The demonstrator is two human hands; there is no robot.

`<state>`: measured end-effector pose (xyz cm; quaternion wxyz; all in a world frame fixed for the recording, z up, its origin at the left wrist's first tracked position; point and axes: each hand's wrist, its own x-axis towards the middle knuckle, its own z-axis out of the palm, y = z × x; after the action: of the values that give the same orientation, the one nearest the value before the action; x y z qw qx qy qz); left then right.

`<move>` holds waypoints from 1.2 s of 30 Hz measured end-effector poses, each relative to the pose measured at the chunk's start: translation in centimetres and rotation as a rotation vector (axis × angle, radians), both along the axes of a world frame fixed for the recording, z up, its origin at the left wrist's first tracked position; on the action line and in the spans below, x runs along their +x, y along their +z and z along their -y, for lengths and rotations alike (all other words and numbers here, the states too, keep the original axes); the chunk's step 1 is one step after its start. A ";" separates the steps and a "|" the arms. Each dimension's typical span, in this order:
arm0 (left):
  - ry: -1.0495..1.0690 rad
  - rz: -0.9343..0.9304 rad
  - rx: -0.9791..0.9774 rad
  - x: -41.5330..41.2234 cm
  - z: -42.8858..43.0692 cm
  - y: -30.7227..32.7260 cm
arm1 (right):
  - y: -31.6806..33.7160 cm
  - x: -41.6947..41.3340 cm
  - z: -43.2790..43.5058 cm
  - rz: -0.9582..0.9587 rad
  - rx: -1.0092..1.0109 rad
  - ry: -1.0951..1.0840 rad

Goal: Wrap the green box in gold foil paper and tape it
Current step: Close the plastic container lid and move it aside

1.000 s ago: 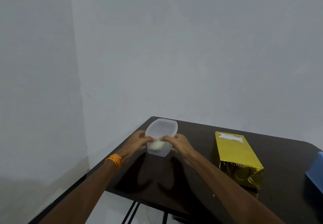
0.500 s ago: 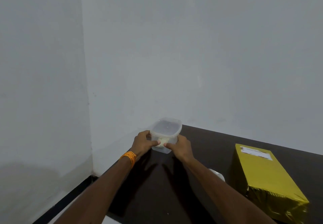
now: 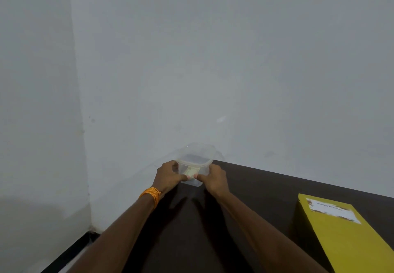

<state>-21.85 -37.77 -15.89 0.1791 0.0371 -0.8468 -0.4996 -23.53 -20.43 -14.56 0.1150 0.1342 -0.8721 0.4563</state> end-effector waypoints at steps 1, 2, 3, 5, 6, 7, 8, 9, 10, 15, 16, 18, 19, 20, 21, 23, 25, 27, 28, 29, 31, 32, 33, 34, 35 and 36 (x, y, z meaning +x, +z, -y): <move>0.000 0.004 0.008 -0.2 0.1 0.0 | -0.2 -0.1 0.1 0.005 -0.007 -0.005; -0.005 0.007 0.024 -0.4 0.1 0.0 | -0.2 -0.3 0.1 0.003 -0.012 -0.009; -0.009 0.021 0.040 -0.5 0.2 0.0 | -0.4 -0.3 0.1 0.010 -0.013 -0.013; -0.048 0.070 0.064 -0.4 0.6 0.1 | -0.5 -0.1 0.1 0.028 0.020 -0.024; -0.073 0.102 0.081 -0.4 0.8 0.0 | -0.6 0.1 0.0 0.035 0.043 -0.036; -0.086 0.135 0.091 -0.2 0.8 -0.1 | -0.7 0.4 0.0 0.049 0.057 -0.051; -0.088 0.156 0.093 0.0 0.6 -0.1 | -0.6 0.8 -0.1 0.068 0.061 -0.071; -0.071 0.161 0.090 0.5 0.3 0.0 | -0.6 1.2 -0.2 0.088 0.079 -0.097; -0.042 0.157 0.086 0.9 0.0 0.2 | -0.4 1.6 -0.3 0.101 0.101 -0.117; 0.152 0.021 0.057 3.4 -1.1 1.5 | 1.2 3.2 -2.5 0.115 0.146 -0.128; 0.173 -0.023 0.060 3.9 -1.3 1.8 | 1.6 3.4 -2.9 0.096 0.159 -0.129; 0.183 -0.086 0.066 5.3 -2.4 2.8 | 2.9 4.5 -4.3 0.055 0.185 -0.132; 0.182 -0.100 0.065 5.9 -3.0 3.2 | 3.4 5.0 -4.8 0.033 0.189 -0.131; 0.170 -0.108 0.067 6.7 -3.8 3.8 | 3.9 5.6 -5.5 0.013 0.188 -0.131; 0.150 -0.116 0.077 7.4 -4.6 4.3 | 4.5 6.4 -6.3 -0.001 0.191 -0.132; 0.108 -0.127 0.098 8.7 -6.5 5.1 | 5.2 7.8 -7.8 -0.038 0.205 -0.145; 0.064 -0.137 0.114 10.2 -8.8 5.9 | 5.9 9.6 -9.8 -0.066 0.215 -0.168; 0.013 -0.161 0.129 11.4 -11.1 6.6 | 6.3 11.3 -11.8 -0.099 0.205 -0.199; -0.017 -0.174 0.130 12.1 -12.4 6.9 | 6.5 12.3 -12.9 -0.117 0.201 -0.216; -0.045 -0.184 0.133 12.5 -13.7 7.1 | 6.6 13.2 -14.1 -0.139 0.200 -0.234; -0.095 -0.203 0.143 13.3 -16.2 7.5 | 7.0 15.3 -16.2 -0.184 0.193 -0.256; -0.122 -0.208 0.146 13.8 -17.7 7.7 | 7.1 16.3 -17.6 -0.196 0.176 -0.269; -0.149 -0.214 0.147 14.2 -19.0 8.0 | 7.2 17.2 -18.7 -0.210 0.155 -0.279; -0.182 -0.216 0.144 14.7 -20.6 8.3 | 7.3 18.2 -20.1 -0.218 0.135 -0.296; -0.217 -0.220 0.138 15.1 -22.3 8.5 | 7.3 19.1 -21.7 -0.232 0.119 -0.317; -0.248 -0.225 0.132 15.6 -24.1 8.6 | 7.3 20.2 -23.2 -0.246 0.106 -0.338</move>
<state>-6.24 -13.69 -7.29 0.2069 -0.1122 -0.7848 -0.5733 -3.37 2.77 -7.26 0.2881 0.0468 -0.8844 0.3642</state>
